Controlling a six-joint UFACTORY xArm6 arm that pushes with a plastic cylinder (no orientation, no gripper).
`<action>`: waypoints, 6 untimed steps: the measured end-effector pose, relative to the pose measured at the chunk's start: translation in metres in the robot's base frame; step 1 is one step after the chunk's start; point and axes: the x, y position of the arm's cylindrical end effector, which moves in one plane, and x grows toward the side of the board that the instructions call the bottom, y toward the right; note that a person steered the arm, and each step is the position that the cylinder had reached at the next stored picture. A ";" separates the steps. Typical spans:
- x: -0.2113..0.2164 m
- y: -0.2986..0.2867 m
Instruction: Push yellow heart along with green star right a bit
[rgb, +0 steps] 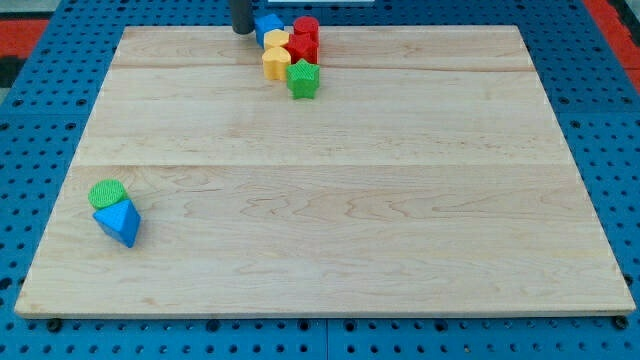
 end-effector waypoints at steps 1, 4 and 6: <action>0.012 0.003; 0.082 0.030; 0.099 0.044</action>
